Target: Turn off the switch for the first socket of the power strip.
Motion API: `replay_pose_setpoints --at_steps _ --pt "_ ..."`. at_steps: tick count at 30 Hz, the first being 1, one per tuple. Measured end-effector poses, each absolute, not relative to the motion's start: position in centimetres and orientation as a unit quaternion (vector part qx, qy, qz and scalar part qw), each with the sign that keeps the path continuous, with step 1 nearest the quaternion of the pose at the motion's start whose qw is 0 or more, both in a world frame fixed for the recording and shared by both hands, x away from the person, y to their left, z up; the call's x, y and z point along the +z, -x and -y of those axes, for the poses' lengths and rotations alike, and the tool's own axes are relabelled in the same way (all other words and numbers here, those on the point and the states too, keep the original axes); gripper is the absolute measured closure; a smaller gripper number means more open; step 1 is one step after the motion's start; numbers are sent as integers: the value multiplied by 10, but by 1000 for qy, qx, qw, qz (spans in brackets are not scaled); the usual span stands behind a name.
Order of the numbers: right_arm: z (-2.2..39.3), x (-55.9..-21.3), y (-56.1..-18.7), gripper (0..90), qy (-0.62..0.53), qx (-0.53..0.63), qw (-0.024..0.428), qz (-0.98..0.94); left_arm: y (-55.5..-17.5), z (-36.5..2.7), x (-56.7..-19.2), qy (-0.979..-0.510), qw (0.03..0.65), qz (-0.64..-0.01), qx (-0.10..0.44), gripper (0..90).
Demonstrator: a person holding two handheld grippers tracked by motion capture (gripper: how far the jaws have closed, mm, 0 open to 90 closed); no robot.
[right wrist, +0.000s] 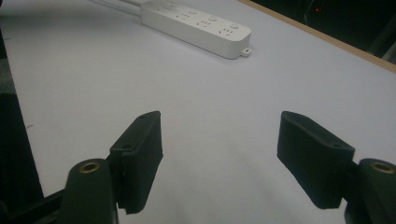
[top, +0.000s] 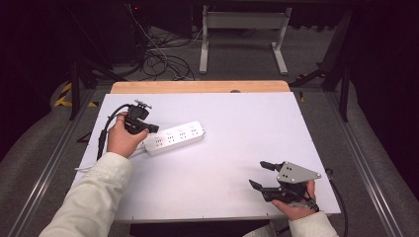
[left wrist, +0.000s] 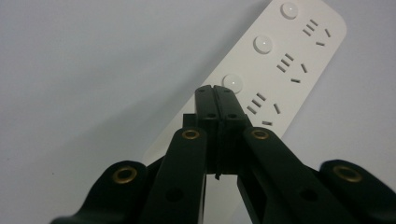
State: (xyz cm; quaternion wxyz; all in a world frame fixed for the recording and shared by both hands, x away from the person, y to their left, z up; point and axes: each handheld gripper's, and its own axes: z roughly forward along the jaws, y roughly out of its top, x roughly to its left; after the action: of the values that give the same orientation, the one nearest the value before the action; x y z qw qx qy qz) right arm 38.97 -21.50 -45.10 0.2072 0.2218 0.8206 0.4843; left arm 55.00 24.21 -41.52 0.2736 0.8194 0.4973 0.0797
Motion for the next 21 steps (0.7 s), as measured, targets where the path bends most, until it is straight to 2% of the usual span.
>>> replay_pose_setpoints --at_steps 21 --pt "216 -451 -389 317 -219 486 205 -821 -568 -227 -424 -828 188 -526 50 897"
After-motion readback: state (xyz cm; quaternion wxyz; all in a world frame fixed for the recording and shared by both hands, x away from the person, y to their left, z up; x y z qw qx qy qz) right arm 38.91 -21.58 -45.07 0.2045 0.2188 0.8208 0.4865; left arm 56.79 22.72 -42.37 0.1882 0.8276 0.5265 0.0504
